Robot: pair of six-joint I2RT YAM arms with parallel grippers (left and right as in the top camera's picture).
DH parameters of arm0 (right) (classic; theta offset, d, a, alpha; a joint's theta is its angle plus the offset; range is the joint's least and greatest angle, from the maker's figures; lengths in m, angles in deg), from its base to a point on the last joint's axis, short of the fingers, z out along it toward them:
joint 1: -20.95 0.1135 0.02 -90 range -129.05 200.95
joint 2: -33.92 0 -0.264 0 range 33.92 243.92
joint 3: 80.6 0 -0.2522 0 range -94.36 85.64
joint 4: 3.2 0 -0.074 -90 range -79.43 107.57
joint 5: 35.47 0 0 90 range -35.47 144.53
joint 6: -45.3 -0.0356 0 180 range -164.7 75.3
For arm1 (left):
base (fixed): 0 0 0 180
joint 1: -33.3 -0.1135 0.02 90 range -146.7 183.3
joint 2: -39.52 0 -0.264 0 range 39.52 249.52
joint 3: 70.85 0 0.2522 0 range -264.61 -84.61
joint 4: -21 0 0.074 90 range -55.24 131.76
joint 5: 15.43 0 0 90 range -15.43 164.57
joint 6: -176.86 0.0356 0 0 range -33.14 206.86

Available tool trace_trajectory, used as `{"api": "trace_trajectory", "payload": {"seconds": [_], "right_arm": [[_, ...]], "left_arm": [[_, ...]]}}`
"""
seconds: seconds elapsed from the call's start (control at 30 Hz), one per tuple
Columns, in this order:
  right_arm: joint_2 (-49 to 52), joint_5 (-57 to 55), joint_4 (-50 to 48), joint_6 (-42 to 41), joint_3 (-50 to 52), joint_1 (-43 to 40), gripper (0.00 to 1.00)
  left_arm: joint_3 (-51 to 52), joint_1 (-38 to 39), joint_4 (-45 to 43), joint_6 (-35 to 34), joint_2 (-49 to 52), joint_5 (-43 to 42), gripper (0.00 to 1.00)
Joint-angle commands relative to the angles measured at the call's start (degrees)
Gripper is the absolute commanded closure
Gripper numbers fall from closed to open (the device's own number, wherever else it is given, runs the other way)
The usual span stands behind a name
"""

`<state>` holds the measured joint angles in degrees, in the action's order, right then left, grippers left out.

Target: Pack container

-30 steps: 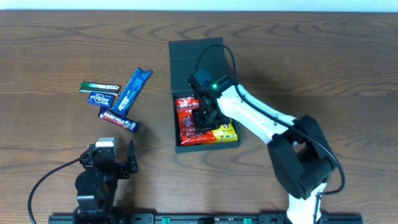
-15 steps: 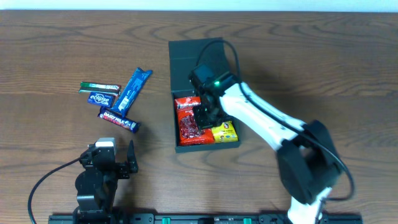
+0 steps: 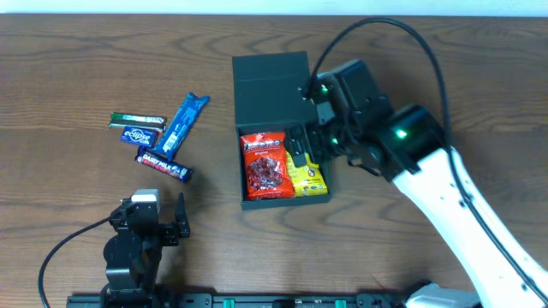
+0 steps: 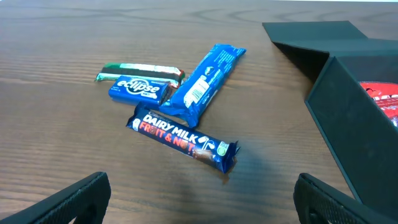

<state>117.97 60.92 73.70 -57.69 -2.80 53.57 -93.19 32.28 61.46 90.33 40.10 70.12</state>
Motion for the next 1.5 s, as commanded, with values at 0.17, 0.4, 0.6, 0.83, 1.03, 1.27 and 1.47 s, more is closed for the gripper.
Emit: {"api": "trace_trajectory", "payload": {"seconds": [0.17, 0.4, 0.6, 0.83, 1.03, 1.27, 1.47], "right_arm": [[-4.0, 0.3, 6.1, 1.7, -0.6, -0.3, 0.01], [-3.9, 0.3, 11.5, 3.5, -0.6, -0.3, 0.01], [-4.0, 0.3, 11.8, 3.7, -0.6, -0.4, 0.01], [-4.1, 0.3, 8.5, 3.7, -0.7, -4.0, 0.01], [-4.1, 0.2, 1.2, 3.7, -0.7, -10.8, 0.01], [-4.1, 0.3, -5.3, 3.7, -0.7, -17.3, 0.01], [-4.1, 0.3, -5.5, 3.6, -0.6, -19.9, 0.01]], "left_arm": [[1.0, -0.2, -0.4, 0.9, -0.3, 2.5, 0.05], [1.0, -0.1, -2.8, -22.4, -0.3, -24.8, 0.05], [1.0, -0.1, -6.9, -45.7, -0.3, -31.6, 0.05], [-0.3, -0.1, -16.0, -43.1, 2.2, -25.9, 0.04], [-12.2, -0.1, -14.3, -27.6, 21.2, -16.0, 0.04], [-37.1, -0.1, -7.4, -1.9, 57.3, -9.7, 0.05], [-53.4, -0.1, -4.9, 9.9, 82.3, -6.2, 0.05]]}}
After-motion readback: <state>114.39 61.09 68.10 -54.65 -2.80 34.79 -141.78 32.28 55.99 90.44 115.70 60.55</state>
